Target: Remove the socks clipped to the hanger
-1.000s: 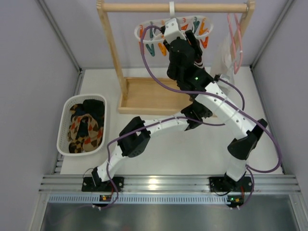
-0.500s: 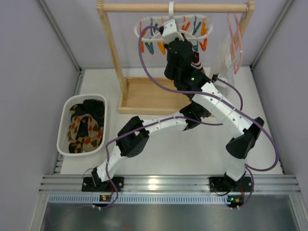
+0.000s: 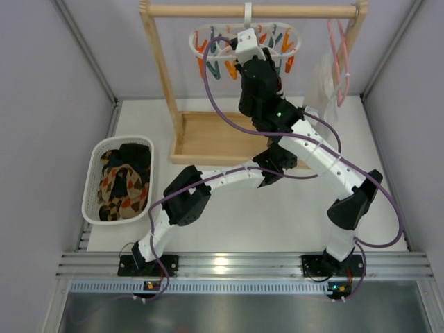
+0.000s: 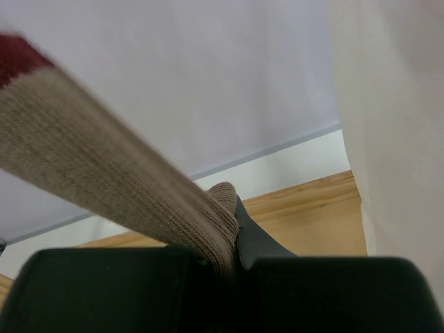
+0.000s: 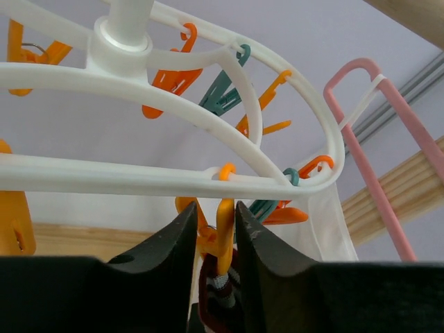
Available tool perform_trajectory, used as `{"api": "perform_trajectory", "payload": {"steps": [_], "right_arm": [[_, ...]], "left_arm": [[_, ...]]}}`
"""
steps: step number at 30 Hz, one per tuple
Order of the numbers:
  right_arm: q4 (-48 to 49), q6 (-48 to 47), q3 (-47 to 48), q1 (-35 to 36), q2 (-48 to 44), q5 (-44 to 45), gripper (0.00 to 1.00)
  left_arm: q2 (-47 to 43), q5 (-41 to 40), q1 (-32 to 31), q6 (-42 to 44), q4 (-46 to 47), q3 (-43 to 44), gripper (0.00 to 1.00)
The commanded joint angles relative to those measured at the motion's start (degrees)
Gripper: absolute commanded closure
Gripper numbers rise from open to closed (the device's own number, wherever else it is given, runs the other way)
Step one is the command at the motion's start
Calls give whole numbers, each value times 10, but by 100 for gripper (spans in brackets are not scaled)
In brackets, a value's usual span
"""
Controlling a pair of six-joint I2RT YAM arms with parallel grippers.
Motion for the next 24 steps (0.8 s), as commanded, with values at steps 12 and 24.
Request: {"api": "perform_trajectory", "payload": {"steps": [12, 24], "right_arm": [[-58, 50, 0, 2, -18, -22, 47], [-137, 146, 6, 8, -56, -102, 41]], "left_arm": [[-53, 28, 0, -10, -1, 1, 100], [-50, 37, 3, -18, -2, 0, 100]]}}
